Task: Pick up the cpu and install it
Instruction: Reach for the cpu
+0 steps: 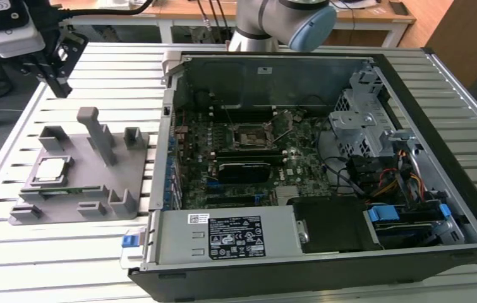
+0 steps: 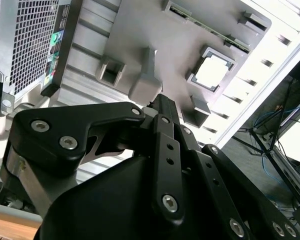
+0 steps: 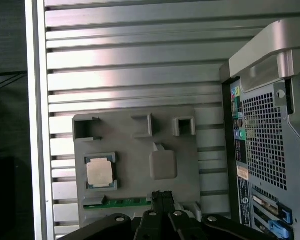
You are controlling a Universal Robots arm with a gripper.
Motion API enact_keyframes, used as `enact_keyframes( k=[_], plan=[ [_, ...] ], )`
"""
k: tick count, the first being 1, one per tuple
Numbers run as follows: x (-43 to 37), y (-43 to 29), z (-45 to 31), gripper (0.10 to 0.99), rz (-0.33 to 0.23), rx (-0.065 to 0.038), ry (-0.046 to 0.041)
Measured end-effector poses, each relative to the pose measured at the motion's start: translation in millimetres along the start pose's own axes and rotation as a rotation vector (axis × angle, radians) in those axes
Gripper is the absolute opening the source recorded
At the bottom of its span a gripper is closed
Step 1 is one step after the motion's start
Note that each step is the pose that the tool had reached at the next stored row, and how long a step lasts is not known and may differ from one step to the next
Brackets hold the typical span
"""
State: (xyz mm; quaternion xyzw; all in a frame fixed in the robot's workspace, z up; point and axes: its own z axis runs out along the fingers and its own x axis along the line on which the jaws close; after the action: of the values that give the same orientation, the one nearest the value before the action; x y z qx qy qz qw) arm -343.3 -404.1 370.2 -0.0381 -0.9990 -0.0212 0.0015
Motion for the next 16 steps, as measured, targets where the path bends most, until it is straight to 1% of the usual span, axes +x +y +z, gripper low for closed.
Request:
enact_keyframes(
  k=[11, 13, 16],
  plan=[
    [22.2, -1.8, 2.6, 0.106, 0.0, 0.0, 0.0004],
    [25.4, -2.1, 3.3, 0.106, 0.0, 0.0, 0.0005],
    [28.0, -2.4, 4.5, 0.106, 0.0, 0.0, 0.0004]
  ],
)
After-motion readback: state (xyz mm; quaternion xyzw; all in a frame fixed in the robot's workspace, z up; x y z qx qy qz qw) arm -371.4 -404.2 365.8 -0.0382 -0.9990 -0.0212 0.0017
